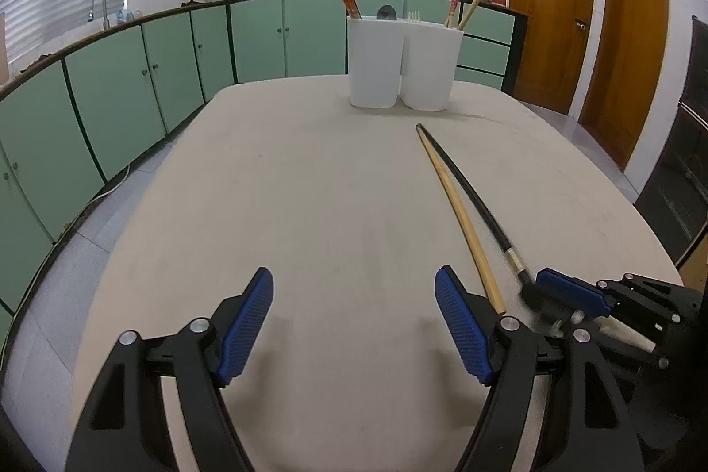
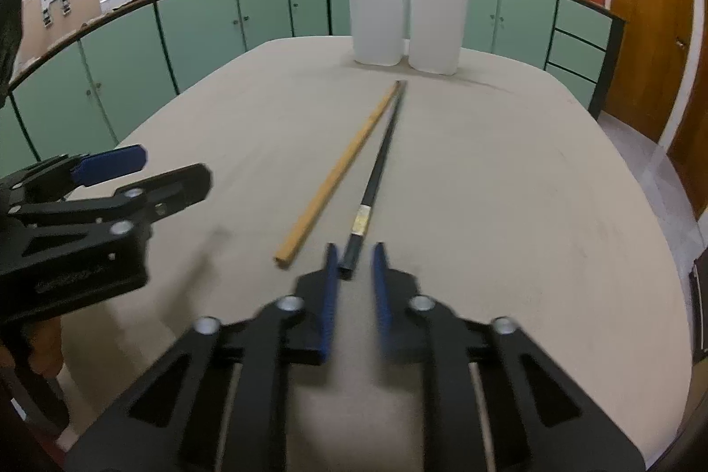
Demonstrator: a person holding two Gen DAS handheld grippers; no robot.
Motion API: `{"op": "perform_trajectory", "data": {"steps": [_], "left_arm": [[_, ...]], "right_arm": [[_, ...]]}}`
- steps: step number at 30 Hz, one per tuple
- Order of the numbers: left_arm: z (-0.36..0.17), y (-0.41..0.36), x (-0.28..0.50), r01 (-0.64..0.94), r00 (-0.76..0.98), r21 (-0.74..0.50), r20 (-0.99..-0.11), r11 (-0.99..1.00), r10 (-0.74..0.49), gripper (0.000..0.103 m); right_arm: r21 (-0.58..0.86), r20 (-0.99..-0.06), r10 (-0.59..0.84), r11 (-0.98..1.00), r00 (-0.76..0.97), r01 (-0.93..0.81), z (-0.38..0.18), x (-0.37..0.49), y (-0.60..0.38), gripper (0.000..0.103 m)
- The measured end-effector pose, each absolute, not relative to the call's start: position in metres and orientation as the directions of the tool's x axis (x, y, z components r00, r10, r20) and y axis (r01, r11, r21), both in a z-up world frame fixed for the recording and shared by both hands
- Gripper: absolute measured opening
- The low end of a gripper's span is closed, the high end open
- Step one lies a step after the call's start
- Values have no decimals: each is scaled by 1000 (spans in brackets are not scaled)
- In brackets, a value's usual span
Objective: Organize utensils
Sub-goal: 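Close the right tool on the black chopstick while the left tool grasps the wooden chopstick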
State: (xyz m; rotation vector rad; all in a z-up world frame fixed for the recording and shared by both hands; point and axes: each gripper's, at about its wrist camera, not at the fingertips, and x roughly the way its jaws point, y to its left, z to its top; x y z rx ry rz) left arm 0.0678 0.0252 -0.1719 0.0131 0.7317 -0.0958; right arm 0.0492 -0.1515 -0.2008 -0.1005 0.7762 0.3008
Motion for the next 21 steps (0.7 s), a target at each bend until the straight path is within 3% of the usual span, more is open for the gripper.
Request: {"op": "perform_trajectory", "data": {"steps": [4,8,15,21], "left_arm": [[-172,24,68,95,738,-31,-669,995,-91,74],[-173,21,68,101,736,-32,-670,994,-96,74],[-172,17,66,107,737,-29,-668,994,-99,74],[-173,13,67,118,732,-37,-672,992,-112,74]], "right_arm": [[67,-702,234,962,673,-264,-200,54,-171,7],[126,-694,285,952,661,-278,-200,51,-181,14],[102,-693,283,949,663,-298,-202,50,-175,16],[98,-691,273,953,669,-288,-203,51,-177,6]]}}
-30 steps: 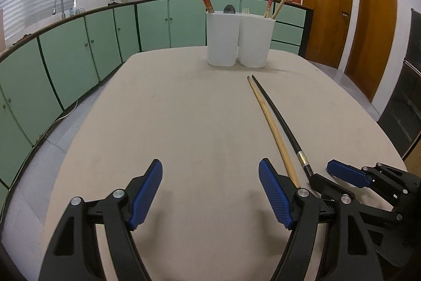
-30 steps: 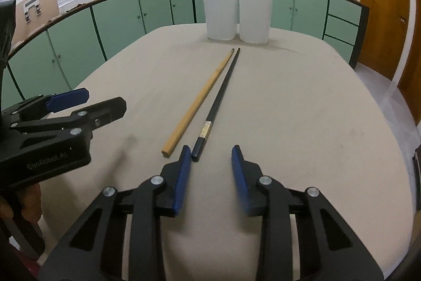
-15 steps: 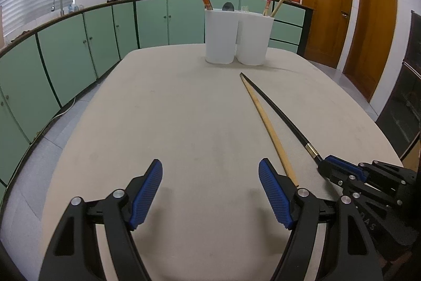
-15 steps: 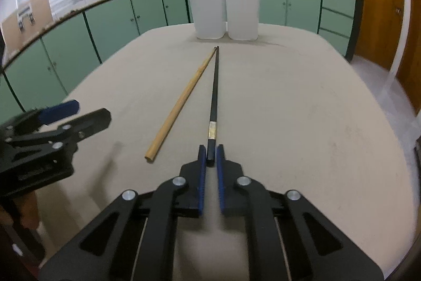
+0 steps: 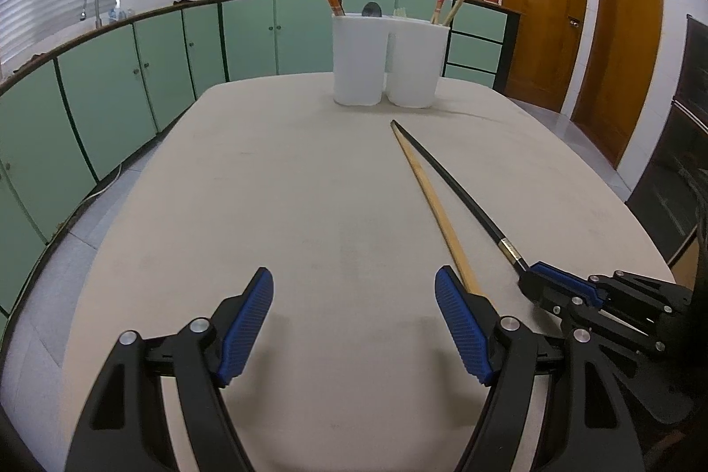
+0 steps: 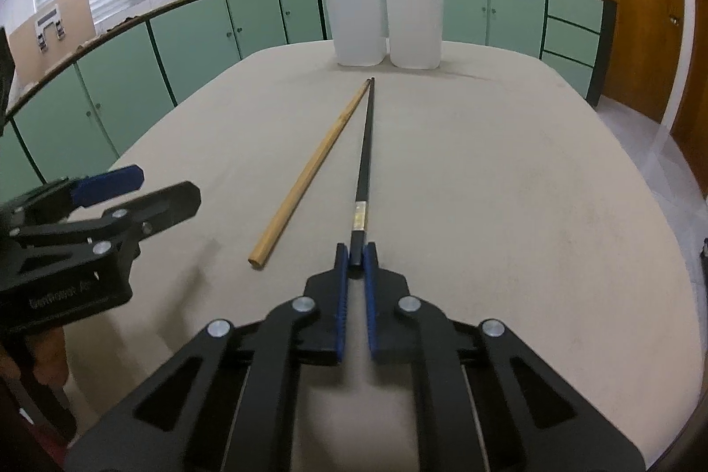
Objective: Organize utensils
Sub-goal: 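Close the right tool on the black chopstick while the left tool grasps the wooden chopstick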
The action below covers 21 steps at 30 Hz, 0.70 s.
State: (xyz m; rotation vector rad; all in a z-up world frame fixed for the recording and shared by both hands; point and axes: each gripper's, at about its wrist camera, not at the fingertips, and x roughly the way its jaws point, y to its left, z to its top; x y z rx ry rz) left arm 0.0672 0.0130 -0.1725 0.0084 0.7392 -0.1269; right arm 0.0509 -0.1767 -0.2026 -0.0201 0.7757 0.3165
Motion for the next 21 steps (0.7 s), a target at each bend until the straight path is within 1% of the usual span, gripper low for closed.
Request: {"op": "perform_trajectory", "data": {"steps": [12,14,17,19,21], "left_arm": [[-176,-18,69,190,697,-62,-694,980,-179,74],[-179,-23,70,194,691,-59,-701,979,-179,71],[-186,-30,73,202,675,-53,-716,978,-178,65],[-190,-34,76,203,663,-51,-728,978,-176,58],[-192,-36,76,196,666,-46,-727,979,-167,57]], "right_arm": [[143,-689,202,979,696,-142,-198,57,-228,6],[144,-683,198,980,703,-136,-196,55,-232,6],[146,-673,198,980,713,-134,-194,54,-235,6],[148,-670,198,980,716,-133,-195,53,-236,6],[154,-670,201,979,714,-131,-195,54,-238,6]]}}
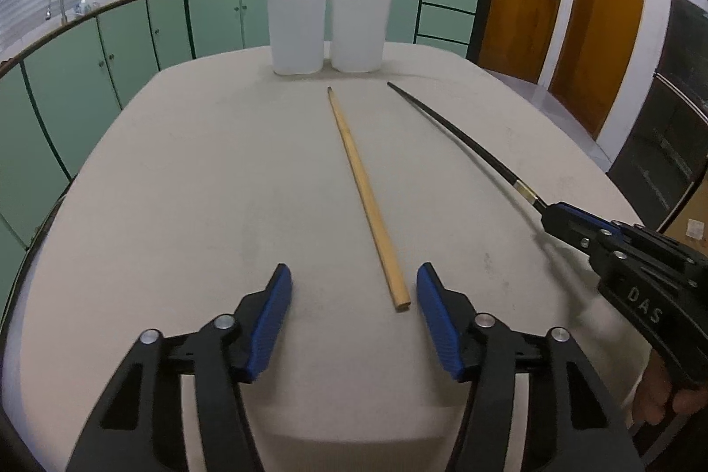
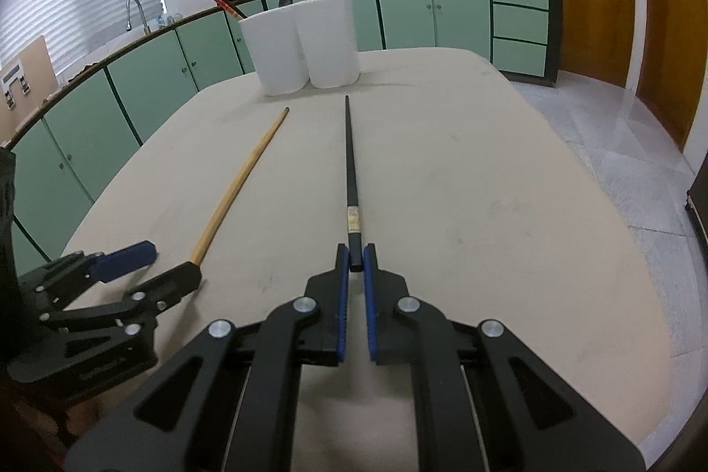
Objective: Organize utensils
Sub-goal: 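Close the right tool on the black chopstick while the left tool grasps the wooden chopstick, then lift both held chopsticks and carry them into the white holder with both tools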
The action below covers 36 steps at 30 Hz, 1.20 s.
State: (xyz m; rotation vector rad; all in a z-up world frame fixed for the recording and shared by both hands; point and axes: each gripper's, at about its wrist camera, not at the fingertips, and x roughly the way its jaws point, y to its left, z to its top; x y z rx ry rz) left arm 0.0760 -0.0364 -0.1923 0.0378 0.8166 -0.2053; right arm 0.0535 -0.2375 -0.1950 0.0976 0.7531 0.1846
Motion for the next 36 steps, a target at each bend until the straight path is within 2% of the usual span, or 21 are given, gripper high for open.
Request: {"op": "perform_trajectory", "data": {"steps": [3,5,7,10,18,25,36], "left_arm": [[-193,-40,76,195,671,-38,-723,980,-162,49],[-193,-44,74,197,677,-23,-720,980,-153,37],[-193,-47,74,205,678,-17,-718,979,-155,20],[-193,-52,73,222,680,0,-716,975,-155,8],[-183,-46,71,209,701,1,-697,978,-149,7],[-143,-40,62,201,781,47,-610,978,-132,7],[-61,-29,75,212,859,13,-479,977,-180,7]], "right_arm": [[162,-670,203,979,714,-126,-195,53,-238,6],[169,-670,204,978,714,-121,-195,53,-240,6],[174,-672,205,978,712,-118,-195,53,-240,6],[179,-676,207,977,708,-114,-196,54,-241,6],[169,-670,197,979,716,-112,-193,55,-240,6],[128,-620,186,983,762,-135,-168,53,-239,6],[105,-513,206,979,833,-177,-98,63,-249,6]]}}
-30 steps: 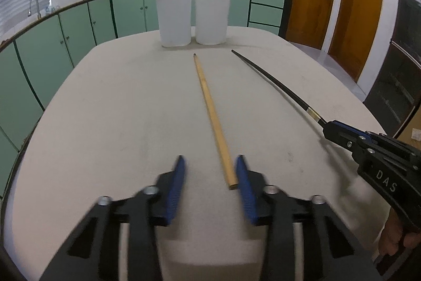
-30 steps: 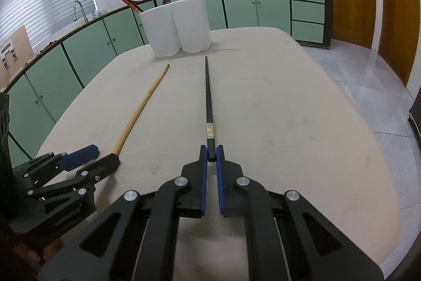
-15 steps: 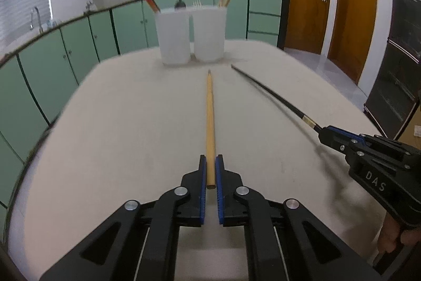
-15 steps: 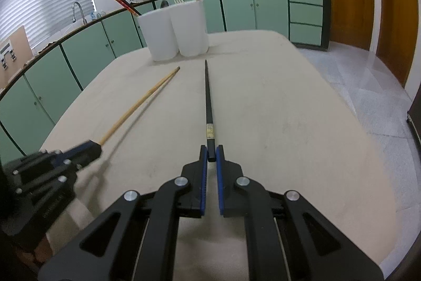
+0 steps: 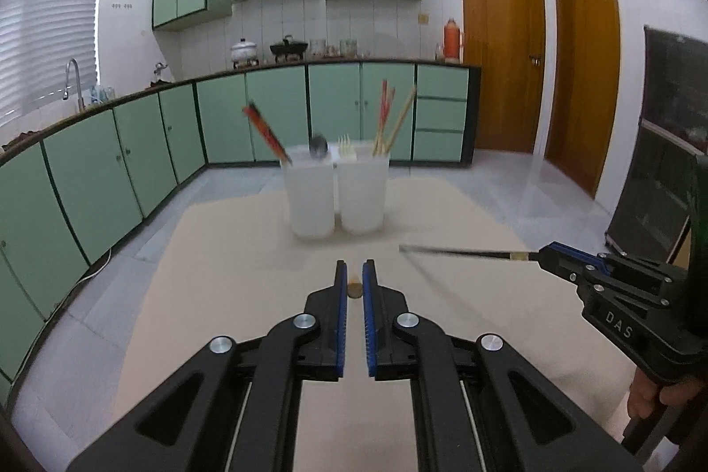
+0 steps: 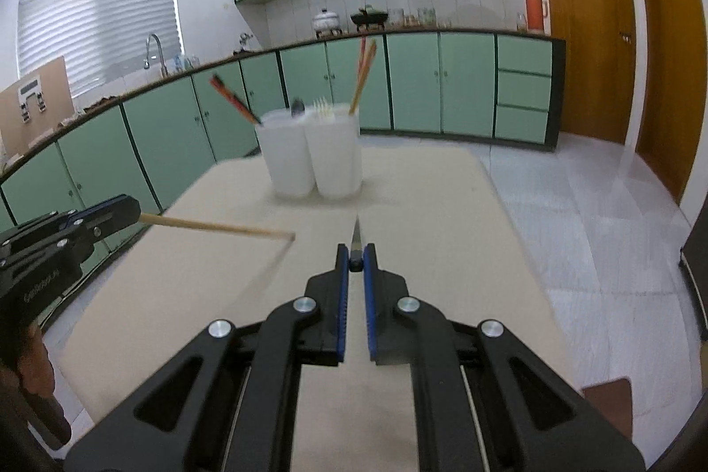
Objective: Organize utensils
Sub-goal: 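Lift both held chopsticks and carry them into the white holder with both tools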
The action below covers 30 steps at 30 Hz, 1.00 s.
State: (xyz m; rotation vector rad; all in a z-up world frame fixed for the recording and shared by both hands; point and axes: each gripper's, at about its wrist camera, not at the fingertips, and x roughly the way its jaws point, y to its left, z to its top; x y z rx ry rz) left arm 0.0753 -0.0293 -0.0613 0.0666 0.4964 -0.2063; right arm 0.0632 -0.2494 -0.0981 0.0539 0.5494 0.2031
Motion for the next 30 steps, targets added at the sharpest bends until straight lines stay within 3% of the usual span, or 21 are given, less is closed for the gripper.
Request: {"op": "perform_trajectory", "data": {"steps": [5,18,30], "left_arm": [[-35,-27,91,224,872,4,-447,975,-199,7],[4,-18,130,260,863,-50,-436,964,-255,7],[35,-9,153,264,890,-33,-376,964,-257,7]], "right_arm": [[80,-466,226,974,855,-214,-61,77,-253,6],[140,-475,355,934,805,-329,9,138,-251,6],[150,-425,406,913,809,-380,55,174,-248,6]]}}
